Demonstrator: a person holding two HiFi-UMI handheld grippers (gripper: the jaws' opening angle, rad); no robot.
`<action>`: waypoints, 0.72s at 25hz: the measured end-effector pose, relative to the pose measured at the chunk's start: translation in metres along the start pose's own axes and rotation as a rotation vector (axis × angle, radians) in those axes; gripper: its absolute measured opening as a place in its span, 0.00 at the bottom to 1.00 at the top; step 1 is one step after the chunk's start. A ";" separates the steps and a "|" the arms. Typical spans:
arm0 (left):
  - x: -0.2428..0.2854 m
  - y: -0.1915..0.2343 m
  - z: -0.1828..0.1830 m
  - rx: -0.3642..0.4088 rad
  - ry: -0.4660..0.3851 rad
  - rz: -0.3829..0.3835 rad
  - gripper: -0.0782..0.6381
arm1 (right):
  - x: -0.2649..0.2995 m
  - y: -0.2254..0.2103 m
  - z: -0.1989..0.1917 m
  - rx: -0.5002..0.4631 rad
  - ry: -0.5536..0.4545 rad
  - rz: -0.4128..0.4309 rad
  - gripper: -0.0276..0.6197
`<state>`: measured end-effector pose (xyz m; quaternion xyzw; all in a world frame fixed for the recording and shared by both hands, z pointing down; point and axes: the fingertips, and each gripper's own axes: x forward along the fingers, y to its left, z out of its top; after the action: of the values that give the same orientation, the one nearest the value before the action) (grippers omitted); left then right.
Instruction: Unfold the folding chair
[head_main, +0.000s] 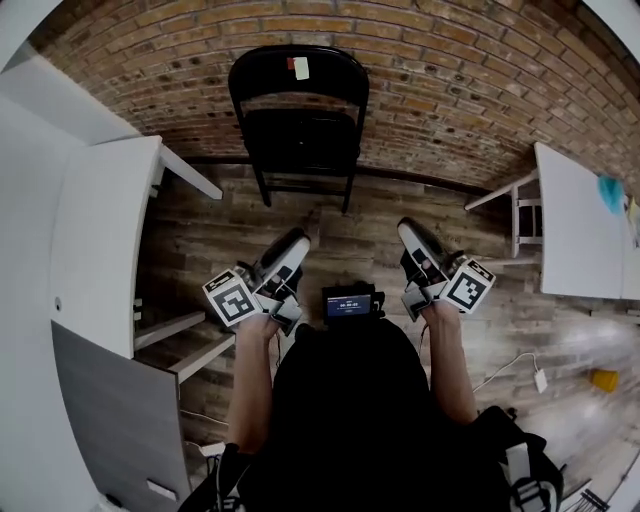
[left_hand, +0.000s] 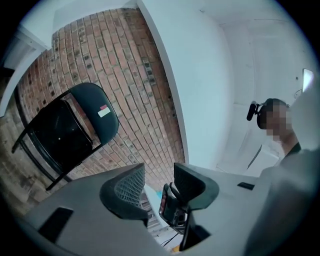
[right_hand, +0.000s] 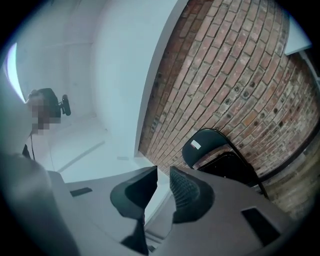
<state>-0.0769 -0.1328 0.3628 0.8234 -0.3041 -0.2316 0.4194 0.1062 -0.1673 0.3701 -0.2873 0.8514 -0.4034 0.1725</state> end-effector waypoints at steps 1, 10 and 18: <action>0.011 -0.001 -0.001 0.014 0.007 0.011 0.36 | 0.000 -0.007 0.009 0.005 0.004 0.001 0.14; 0.065 0.003 -0.005 0.075 -0.021 0.034 0.36 | -0.011 -0.059 0.055 0.069 0.011 0.007 0.18; 0.062 0.020 0.006 0.058 -0.064 0.079 0.36 | -0.004 -0.065 0.049 0.073 0.038 0.002 0.26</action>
<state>-0.0433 -0.1884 0.3681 0.8148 -0.3563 -0.2323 0.3940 0.1576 -0.2263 0.3915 -0.2722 0.8396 -0.4394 0.1672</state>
